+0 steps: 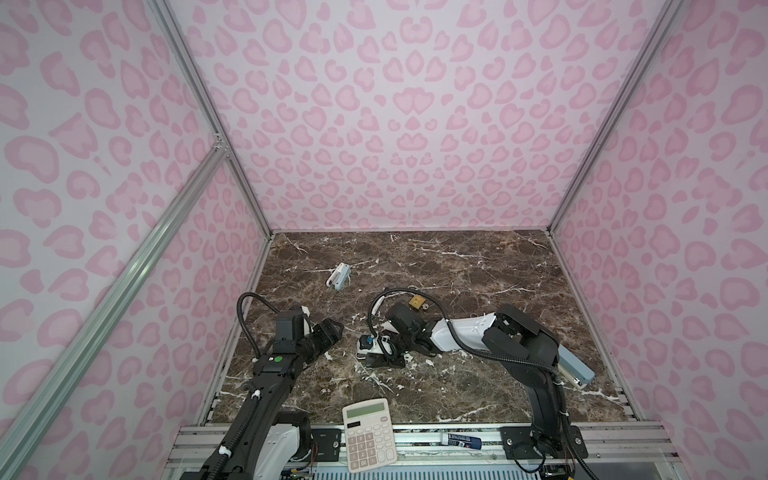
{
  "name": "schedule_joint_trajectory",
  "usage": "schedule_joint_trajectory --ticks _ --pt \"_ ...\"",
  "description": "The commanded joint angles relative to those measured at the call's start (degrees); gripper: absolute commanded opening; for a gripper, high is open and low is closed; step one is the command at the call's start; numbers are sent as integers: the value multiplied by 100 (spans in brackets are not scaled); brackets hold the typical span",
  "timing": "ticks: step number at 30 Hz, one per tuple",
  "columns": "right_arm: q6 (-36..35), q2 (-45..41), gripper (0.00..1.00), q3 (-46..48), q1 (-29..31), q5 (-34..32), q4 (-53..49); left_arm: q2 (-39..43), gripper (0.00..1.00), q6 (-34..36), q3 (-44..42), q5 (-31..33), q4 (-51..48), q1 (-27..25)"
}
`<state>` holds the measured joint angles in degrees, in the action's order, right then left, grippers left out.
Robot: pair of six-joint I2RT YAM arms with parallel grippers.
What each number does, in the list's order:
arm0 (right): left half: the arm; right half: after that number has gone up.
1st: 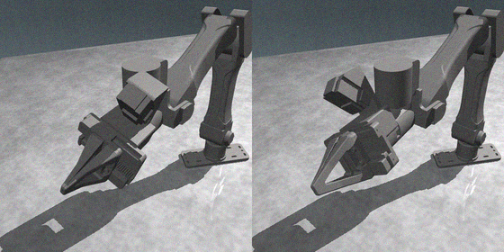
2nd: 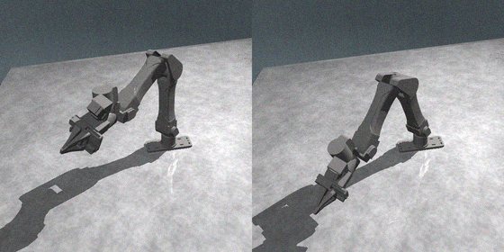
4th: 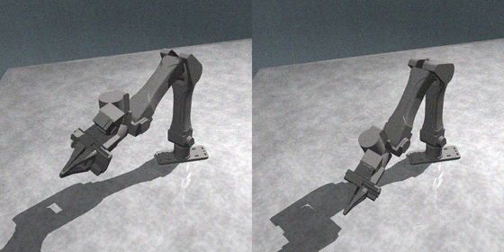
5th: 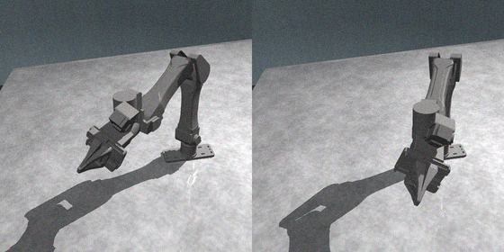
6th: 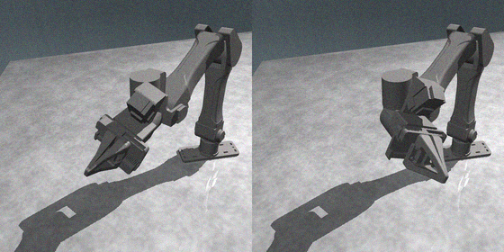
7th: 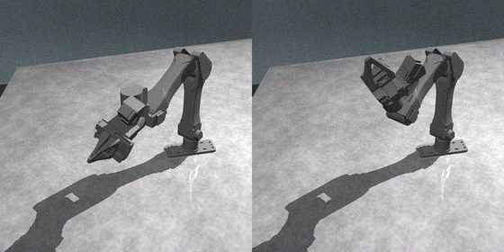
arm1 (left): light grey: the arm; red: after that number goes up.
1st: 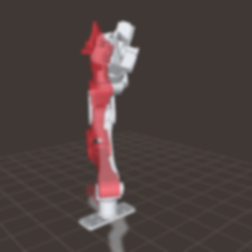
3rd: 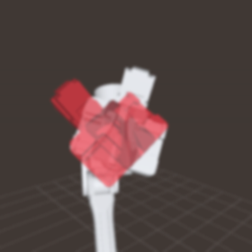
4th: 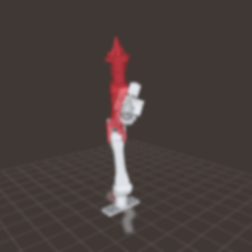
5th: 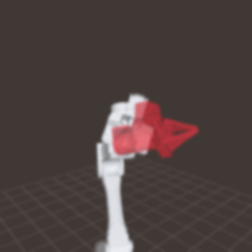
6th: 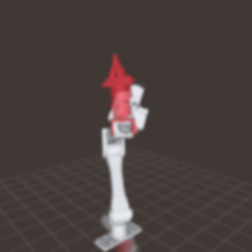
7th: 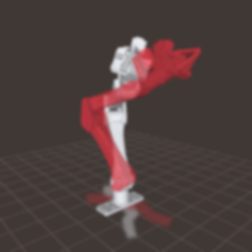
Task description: Lock with the key
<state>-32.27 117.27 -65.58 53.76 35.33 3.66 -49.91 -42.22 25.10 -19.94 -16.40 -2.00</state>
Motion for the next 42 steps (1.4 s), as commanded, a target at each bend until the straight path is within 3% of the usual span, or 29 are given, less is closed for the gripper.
schedule_joint_trajectory --ticks 1,10,17,27,42 --pt "366 -55 31 102 -117 -144 190 -4 77 -127 29 -309 101 -18" --pt "1355 -752 30 342 -826 183 959 -406 74 -279 505 -844 636 -519" --pt "1605 -1302 30 344 -1151 242 996 -1045 71 -347 1031 -1154 1382 -1164" --pt "1628 -1828 30 340 -1235 303 838 -1753 58 -524 1430 -1460 2127 -1570" --pt "1786 -2007 29 293 -1261 547 908 -1926 29 -563 1609 -1596 2300 -1712"
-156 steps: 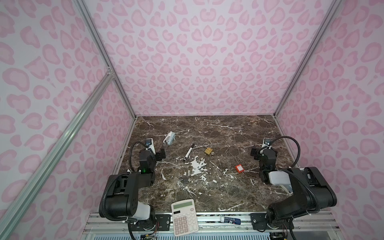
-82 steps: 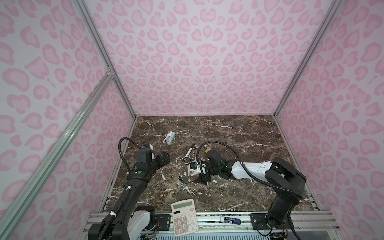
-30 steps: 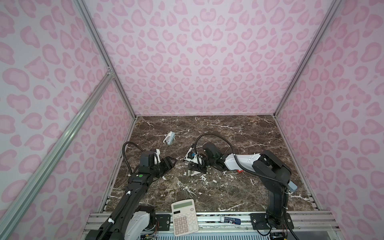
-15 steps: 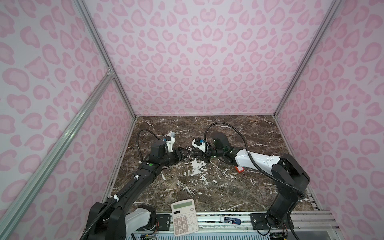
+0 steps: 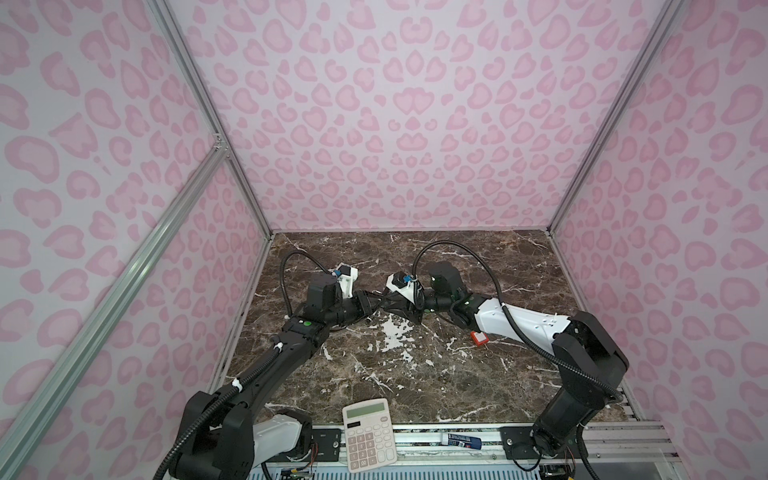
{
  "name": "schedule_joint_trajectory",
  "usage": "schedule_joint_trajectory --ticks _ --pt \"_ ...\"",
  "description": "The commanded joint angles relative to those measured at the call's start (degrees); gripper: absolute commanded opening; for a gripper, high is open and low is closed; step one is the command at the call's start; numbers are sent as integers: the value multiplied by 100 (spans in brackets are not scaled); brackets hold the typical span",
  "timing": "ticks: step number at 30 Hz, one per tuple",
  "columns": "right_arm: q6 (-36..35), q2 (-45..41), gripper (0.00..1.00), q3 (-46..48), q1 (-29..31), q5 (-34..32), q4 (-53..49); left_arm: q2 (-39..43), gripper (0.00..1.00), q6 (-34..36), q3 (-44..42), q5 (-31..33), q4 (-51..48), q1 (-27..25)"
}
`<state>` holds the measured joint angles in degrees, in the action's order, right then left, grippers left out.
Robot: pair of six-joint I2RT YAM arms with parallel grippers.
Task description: Lock with the key
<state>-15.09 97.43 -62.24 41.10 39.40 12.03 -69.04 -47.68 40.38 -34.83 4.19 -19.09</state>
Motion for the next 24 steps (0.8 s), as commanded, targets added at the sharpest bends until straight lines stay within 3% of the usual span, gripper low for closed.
schedule_joint_trajectory --ticks 1,11,14,17,20,24 --pt "63 -21 29 -49 3 147 70 -22 28 -20 89 -103 248 -13" --pt "15 -19 31 -119 3 200 -65 -32 8 -42 117 -130 276 -16" --pt "39 -62 41 -107 -6 191 -41 -22 4 -47 126 -129 301 -20" --pt "212 -148 57 -34 -70 194 168 -22 4 -34 214 -130 311 -22" --pt "606 -325 64 204 -253 320 649 -22 4 -33 389 -147 334 -16" --pt "1933 -603 67 601 -652 494 1861 -9 4 -129 552 -173 711 -16"
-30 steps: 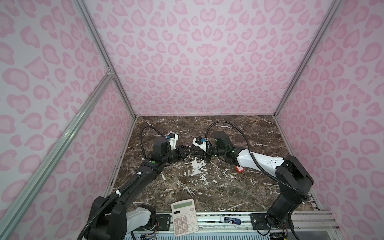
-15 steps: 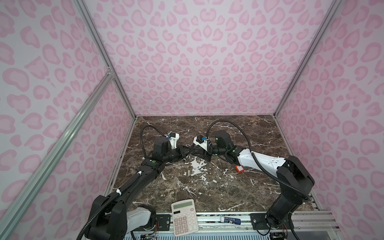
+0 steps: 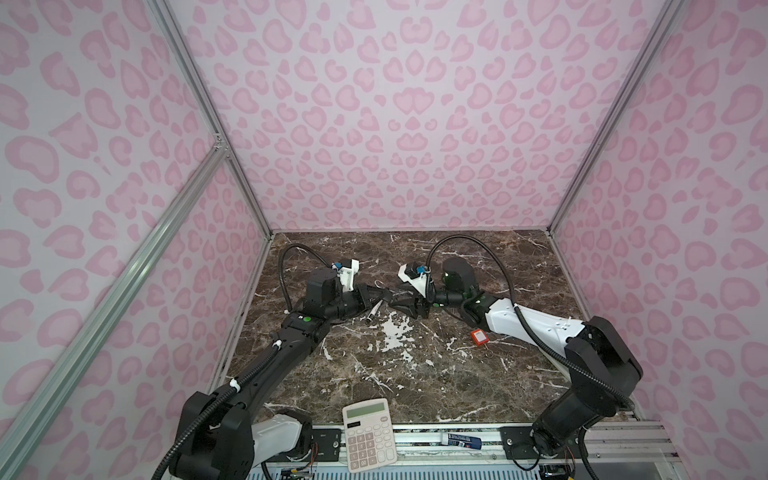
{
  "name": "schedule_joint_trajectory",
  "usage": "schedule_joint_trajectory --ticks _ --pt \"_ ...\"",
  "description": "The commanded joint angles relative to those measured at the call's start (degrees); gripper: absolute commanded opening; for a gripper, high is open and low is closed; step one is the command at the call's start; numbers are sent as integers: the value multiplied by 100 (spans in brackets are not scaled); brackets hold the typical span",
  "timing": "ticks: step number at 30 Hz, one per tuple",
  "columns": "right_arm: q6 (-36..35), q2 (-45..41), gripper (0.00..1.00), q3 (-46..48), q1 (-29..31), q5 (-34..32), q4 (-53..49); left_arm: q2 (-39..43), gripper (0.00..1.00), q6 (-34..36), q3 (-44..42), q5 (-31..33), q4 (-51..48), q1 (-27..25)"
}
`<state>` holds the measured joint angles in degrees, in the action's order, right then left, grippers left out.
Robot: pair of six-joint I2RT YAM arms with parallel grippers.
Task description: Lock with the key
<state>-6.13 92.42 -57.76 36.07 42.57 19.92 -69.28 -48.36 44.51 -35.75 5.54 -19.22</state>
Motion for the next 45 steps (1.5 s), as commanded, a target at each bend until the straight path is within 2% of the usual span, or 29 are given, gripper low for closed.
schedule_joint_trajectory --ticks 1,7,10,14,22,29,35,45 --pt "1444 -143 67 208 -242 169 1300 19 4 -81 184 -82 750 -3" --pt "3622 -300 66 142 -578 419 2022 -120 4 -380 429 -271 1800 3" --pt "4387 -433 65 118 -622 334 2116 -287 4 -599 612 -391 2372 -2" --pt "5033 -519 65 -33 -655 355 2024 -528 4 -1089 771 -530 3252 -3" --pt "5898 -431 61 -238 -654 419 2464 -828 4 -1566 985 -779 3983 -5" --pt "6843 -35 52 -398 -636 561 3585 -860 4 -1727 951 -890 4183 -21" --pt "6875 82 41 -532 -576 569 3662 -811 4 -1715 941 -889 4166 -36" --pt "6874 154 33 -578 -464 640 3643 -772 4 -1664 925 -863 4113 -33"
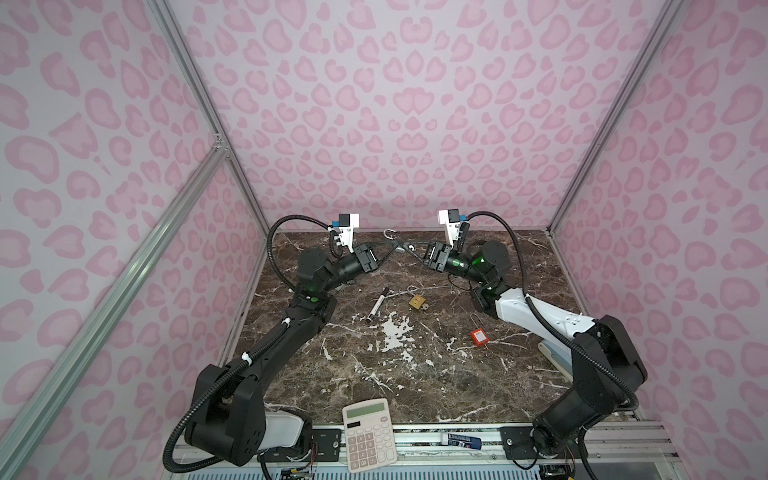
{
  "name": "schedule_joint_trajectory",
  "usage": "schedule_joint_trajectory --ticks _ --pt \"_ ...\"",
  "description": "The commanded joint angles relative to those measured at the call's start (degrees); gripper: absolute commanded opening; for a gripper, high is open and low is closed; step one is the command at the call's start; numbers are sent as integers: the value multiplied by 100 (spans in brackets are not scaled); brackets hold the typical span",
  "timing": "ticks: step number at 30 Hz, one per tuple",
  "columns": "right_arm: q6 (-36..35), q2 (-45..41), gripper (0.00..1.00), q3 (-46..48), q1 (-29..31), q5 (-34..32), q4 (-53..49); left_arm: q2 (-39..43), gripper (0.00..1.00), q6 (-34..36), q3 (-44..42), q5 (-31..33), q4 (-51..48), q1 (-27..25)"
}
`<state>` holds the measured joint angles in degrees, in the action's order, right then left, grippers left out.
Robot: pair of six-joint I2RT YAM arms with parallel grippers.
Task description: Lock with the key
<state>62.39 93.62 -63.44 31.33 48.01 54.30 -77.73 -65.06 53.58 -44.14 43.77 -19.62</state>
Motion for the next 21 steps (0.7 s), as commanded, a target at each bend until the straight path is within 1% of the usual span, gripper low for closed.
schedule_joint_trajectory --ticks 1,4,9,10,11,14,15,16,18,19,21 --pt "26 41 32 -8 13 104 206 74 4 12 12 -16 280 10" --pt "14 64 29 -17 30 115 213 66 4 11 21 -20 272 9" --pt "25 89 17 -24 50 120 259 57 4 40 29 -23 238 8" --pt "20 93 14 -24 48 119 272 48 6 49 22 -24 221 9" --pt "20 93 12 -28 48 120 274 56 10 63 16 -16 215 10" --pt "23 93 8 -20 48 121 309 82 28 150 -30 19 139 10" --pt "19 93 7 -26 44 113 305 104 35 181 -41 28 102 10" --pt "14 94 6 -23 45 105 309 113 45 196 -54 38 85 8" --pt "19 87 5 -20 41 108 332 109 57 234 -71 37 38 8" --pt "19 81 4 -19 35 98 327 109 62 255 -76 46 12 10" --pt "5 69 4 -13 16 88 343 126 68 312 -96 64 -64 12"
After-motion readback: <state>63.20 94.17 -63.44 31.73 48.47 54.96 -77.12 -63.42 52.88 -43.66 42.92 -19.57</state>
